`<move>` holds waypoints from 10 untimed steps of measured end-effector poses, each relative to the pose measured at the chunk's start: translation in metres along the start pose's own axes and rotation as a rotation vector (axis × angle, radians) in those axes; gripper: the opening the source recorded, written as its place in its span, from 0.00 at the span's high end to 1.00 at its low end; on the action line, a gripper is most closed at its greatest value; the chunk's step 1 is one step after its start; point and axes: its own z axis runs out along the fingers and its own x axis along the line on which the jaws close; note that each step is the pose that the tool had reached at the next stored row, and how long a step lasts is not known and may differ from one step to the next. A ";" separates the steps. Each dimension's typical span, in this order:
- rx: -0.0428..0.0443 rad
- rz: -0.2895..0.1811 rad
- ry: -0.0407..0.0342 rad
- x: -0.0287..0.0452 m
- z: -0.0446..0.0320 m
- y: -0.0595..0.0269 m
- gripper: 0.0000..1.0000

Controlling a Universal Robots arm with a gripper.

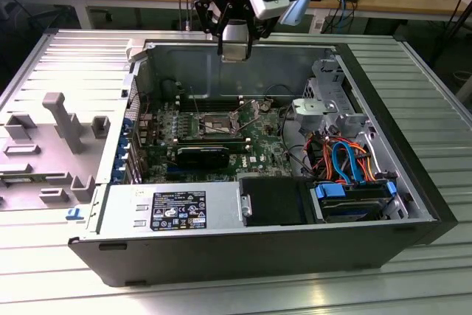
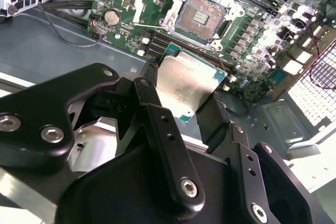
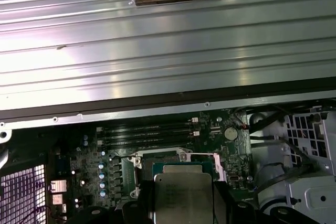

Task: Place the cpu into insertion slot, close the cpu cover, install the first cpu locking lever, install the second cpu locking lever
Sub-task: 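Place the cpu into insertion slot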

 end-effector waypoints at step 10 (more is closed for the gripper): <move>-0.0007 0.047 -0.0042 -0.0005 0.0013 -0.0046 0.46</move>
